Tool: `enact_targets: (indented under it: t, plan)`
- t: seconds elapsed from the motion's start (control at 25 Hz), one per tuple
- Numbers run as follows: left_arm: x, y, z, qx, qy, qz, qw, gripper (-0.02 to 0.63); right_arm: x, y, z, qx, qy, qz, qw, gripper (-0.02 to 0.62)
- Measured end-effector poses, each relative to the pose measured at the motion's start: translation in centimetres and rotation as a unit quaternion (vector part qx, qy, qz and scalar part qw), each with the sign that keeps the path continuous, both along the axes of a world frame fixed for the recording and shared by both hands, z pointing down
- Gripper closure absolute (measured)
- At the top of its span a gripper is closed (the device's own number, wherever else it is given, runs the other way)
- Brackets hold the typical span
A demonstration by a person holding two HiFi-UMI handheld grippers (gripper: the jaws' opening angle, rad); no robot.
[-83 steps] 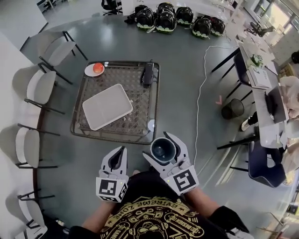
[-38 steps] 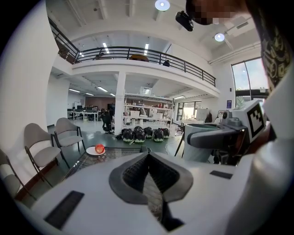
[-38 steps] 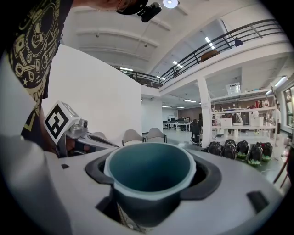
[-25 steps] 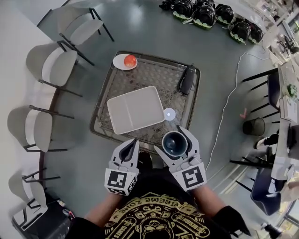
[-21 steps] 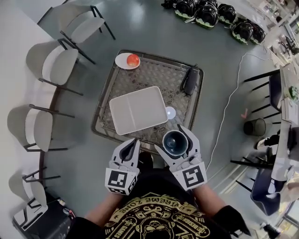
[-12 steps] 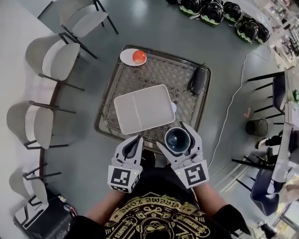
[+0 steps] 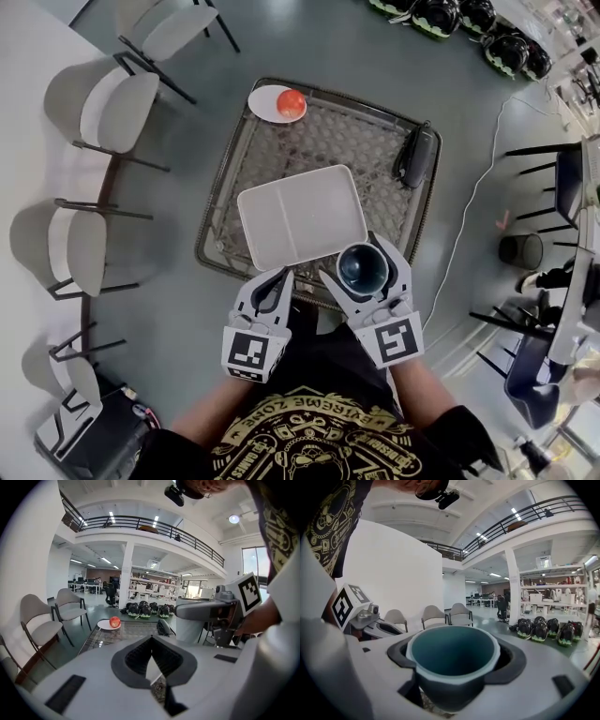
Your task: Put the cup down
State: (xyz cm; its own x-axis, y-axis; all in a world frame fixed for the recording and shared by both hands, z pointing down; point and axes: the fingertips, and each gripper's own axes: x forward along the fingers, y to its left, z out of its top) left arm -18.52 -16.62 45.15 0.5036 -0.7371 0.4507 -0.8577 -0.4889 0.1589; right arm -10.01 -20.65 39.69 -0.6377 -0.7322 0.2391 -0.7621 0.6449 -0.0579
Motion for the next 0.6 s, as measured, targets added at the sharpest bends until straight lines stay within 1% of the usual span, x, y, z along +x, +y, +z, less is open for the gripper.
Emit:
enact_targets:
  t: [0.28, 0.6]
  plan:
    - [-0.2, -2.1, 1.4, 0.001, -0.021, 0.022, 0.9995, 0.6, -0.8, -2.0, 2.4, -0.012, -0.007, 0.011, 1.0, 0.221]
    - [-1.6, -3.7, 4.0, -0.019, -0.027, 0.01, 0.9994, 0.6, -2.5, -4.4, 5.4, -0.026, -0.006, 0.004, 1.0, 0.221]
